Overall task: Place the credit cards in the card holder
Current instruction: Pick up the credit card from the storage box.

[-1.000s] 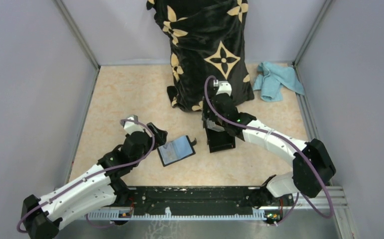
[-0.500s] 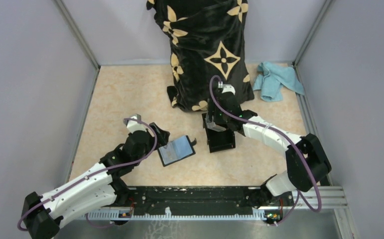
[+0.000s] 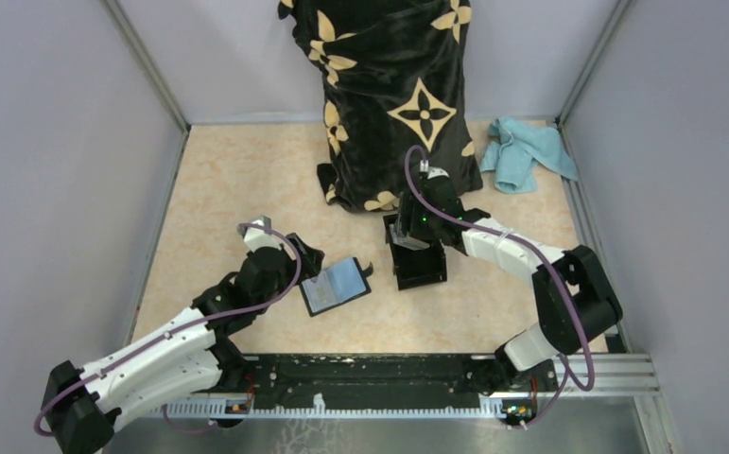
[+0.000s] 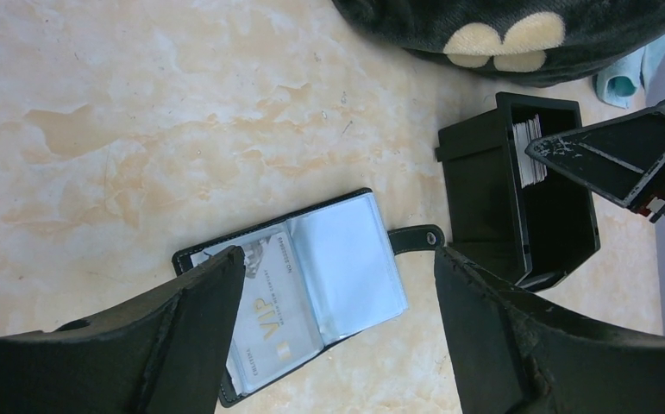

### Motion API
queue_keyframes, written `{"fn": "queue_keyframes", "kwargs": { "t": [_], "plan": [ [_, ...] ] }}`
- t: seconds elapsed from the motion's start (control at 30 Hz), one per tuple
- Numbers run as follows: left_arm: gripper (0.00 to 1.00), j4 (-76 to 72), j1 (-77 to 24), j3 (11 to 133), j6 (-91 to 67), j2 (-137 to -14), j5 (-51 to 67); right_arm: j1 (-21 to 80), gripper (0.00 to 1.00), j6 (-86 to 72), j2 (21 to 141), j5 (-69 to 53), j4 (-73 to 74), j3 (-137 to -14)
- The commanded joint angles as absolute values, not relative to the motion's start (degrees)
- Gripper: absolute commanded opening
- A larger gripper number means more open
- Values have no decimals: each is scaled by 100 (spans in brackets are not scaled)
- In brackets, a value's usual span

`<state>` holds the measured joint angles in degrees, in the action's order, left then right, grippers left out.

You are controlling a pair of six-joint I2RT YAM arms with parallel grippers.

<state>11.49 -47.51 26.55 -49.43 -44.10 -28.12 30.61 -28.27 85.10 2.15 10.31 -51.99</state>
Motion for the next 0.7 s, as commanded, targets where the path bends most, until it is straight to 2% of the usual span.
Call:
{"fn": "queue_keyframes", "kwargs": {
  "t": [0.0, 0.27, 0.47, 0.67],
  "plan": [
    [86, 981, -4772, 2761, -4845, -4412, -2753, 2903, 68, -2908, 8648, -52, 770, -5160],
    [85, 948, -4772, 2760, -4816, -4424, -2750, 2821, 64, -2953, 8789, -290, 750, -5139],
    [84, 889, -4772, 2721, -4813, -4436, -2734, 2821, 56, -2975, 8714, -501, 740, -5163],
    [84, 832, -4768, 2673, -4842, -4464, -2716, 2834, 53, -3039, 8534, -681, 752, -5179]
  ]
}}
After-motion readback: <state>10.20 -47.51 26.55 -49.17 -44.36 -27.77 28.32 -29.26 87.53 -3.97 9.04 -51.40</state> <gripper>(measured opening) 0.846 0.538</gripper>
